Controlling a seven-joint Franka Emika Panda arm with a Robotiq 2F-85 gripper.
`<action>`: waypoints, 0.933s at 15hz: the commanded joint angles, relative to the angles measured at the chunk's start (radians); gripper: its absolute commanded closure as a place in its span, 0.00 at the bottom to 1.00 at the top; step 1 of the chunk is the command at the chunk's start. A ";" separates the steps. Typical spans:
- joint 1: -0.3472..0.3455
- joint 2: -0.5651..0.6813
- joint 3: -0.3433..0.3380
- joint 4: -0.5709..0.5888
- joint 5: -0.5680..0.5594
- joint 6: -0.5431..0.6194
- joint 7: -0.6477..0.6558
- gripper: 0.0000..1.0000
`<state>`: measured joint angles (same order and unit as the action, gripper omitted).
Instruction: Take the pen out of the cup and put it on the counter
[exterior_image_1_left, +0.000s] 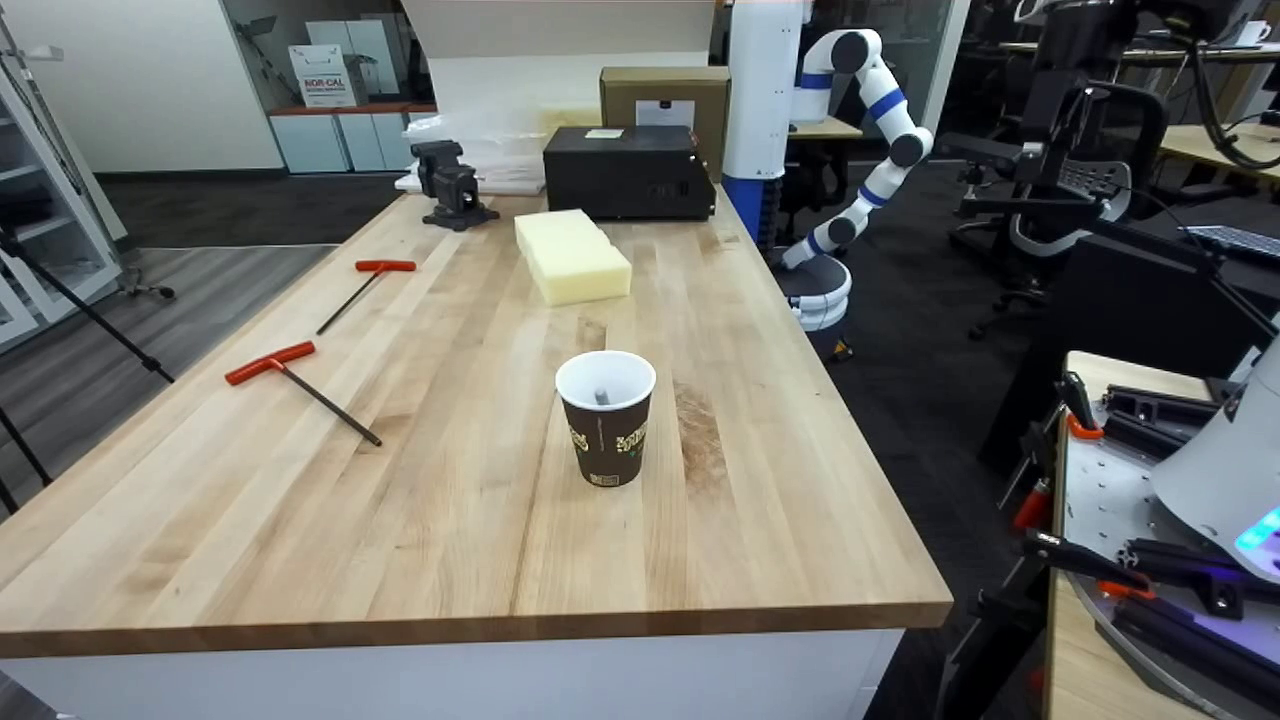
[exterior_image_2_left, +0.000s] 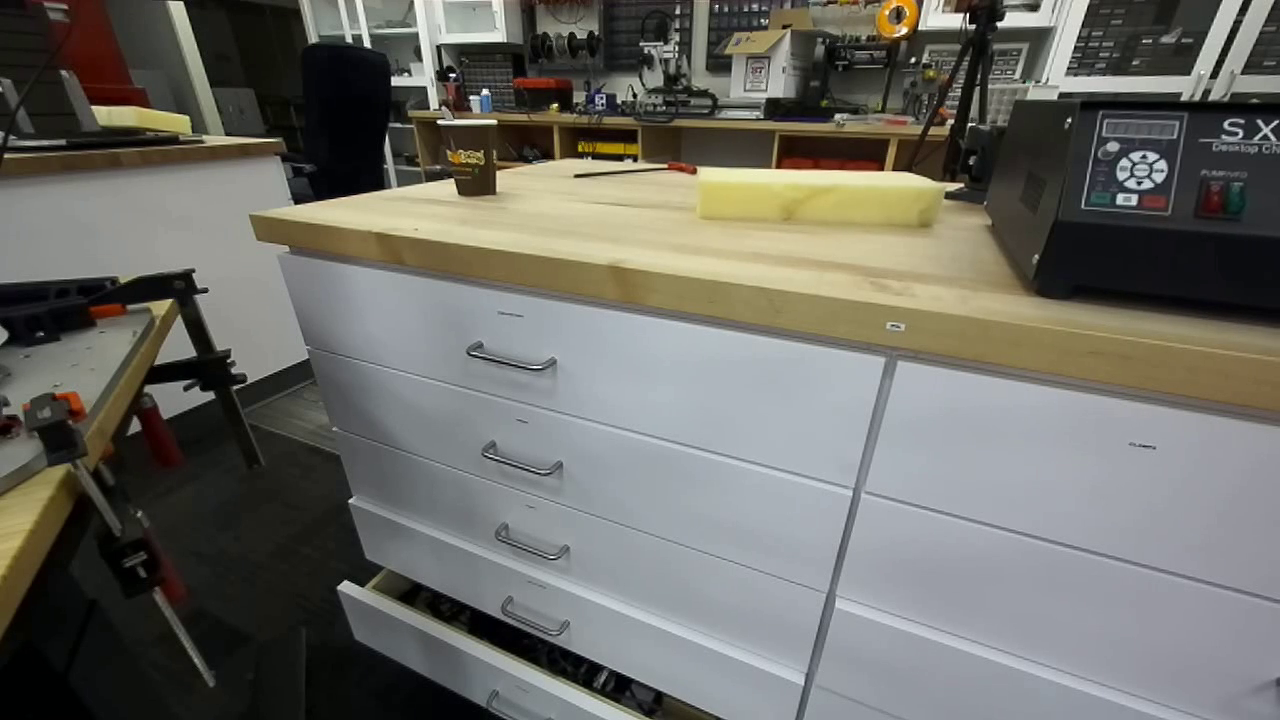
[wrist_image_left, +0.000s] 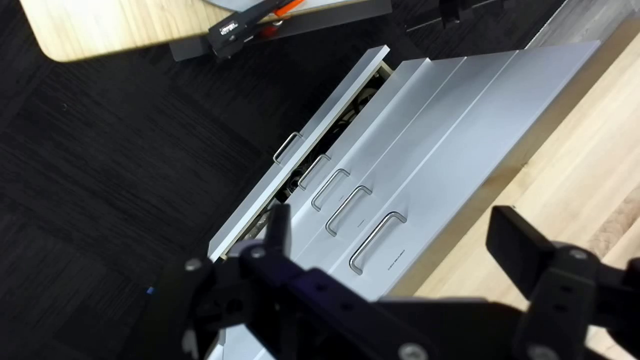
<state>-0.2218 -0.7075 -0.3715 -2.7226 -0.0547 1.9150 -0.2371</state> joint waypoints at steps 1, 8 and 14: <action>-0.017 0.004 0.017 0.002 0.011 -0.003 -0.010 0.00; 0.036 -0.081 0.114 -0.108 0.017 0.023 -0.011 0.00; 0.182 -0.120 0.239 -0.055 0.111 0.008 0.001 0.00</action>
<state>-0.1058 -0.7603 -0.1770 -2.7790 0.0099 1.9232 -0.2524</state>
